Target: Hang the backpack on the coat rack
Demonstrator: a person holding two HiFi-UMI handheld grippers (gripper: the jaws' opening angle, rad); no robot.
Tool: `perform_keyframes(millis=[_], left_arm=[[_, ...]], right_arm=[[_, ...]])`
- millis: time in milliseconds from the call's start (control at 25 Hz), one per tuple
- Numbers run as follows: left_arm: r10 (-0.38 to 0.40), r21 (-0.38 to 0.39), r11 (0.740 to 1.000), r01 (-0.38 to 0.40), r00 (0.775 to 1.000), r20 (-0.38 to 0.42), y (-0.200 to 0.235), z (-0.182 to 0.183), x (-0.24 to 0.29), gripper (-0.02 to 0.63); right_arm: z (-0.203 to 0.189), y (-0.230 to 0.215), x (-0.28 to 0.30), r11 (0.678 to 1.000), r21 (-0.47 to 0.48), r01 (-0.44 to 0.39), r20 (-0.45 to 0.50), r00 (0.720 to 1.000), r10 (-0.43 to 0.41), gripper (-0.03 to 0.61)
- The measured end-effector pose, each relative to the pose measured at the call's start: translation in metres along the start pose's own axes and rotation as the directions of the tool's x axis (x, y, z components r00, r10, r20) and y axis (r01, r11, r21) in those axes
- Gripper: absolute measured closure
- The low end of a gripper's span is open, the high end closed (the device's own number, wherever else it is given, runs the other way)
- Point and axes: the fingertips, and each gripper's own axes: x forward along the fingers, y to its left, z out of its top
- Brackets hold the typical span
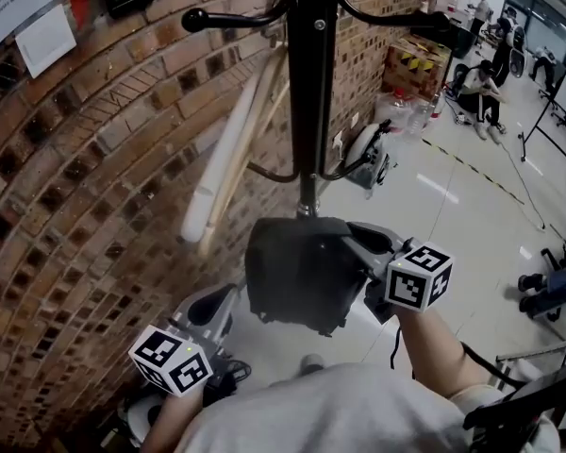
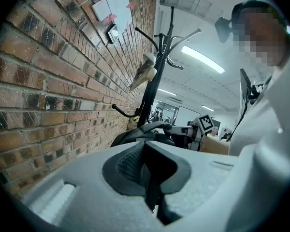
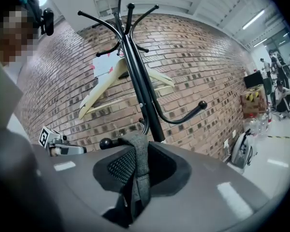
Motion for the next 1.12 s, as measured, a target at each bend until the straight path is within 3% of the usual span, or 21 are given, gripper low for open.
perform_keyframes(millis=[160,320,600,680,760,960,1120], left_arm=[[-0.002,-0.017,1.0,0.002,1.0,-0.006,0.002,-0.002,0.002,0.612],[-0.006,-0.021,1.0,0.006,1.0,-0.013,0.003,-0.005,0.003,0.612],[-0.033,-0.029,0.999,0.033,0.999,-0.02,-0.002,-0.012,-0.006,0.612],[-0.048,-0.029,0.998,0.047,0.999,-0.014,-0.006,-0.012,-0.012,0.612],[-0.075,-0.034,0.997,0.075,0.997,0.0,-0.012,-0.011,-0.022,0.612],[-0.148,-0.077,0.985,0.151,0.988,0.048,-0.032,-0.018,-0.056,0.612],[-0.165,-0.067,0.983,0.169,0.985,0.054,-0.045,-0.035,-0.084,0.612]], right_arm=[[-0.008,-0.005,0.005,1.0,-0.021,-0.016,-0.016,1.0,0.016,0.511],[-0.028,-0.013,0.012,0.99,-0.136,0.022,-0.088,0.996,-0.035,0.491],[-0.037,-0.013,0.013,0.969,-0.239,0.065,-0.134,0.986,-0.099,0.465],[-0.032,-0.014,0.004,0.971,-0.223,0.086,-0.123,0.986,-0.115,0.407],[-0.02,-0.011,-0.015,0.979,-0.17,0.113,-0.062,0.99,-0.125,0.388],[-0.008,0.027,-0.074,0.996,0.023,0.092,0.104,0.99,-0.094,0.414],[-0.023,0.076,-0.117,0.993,0.043,0.11,0.146,0.983,-0.115,0.494]])
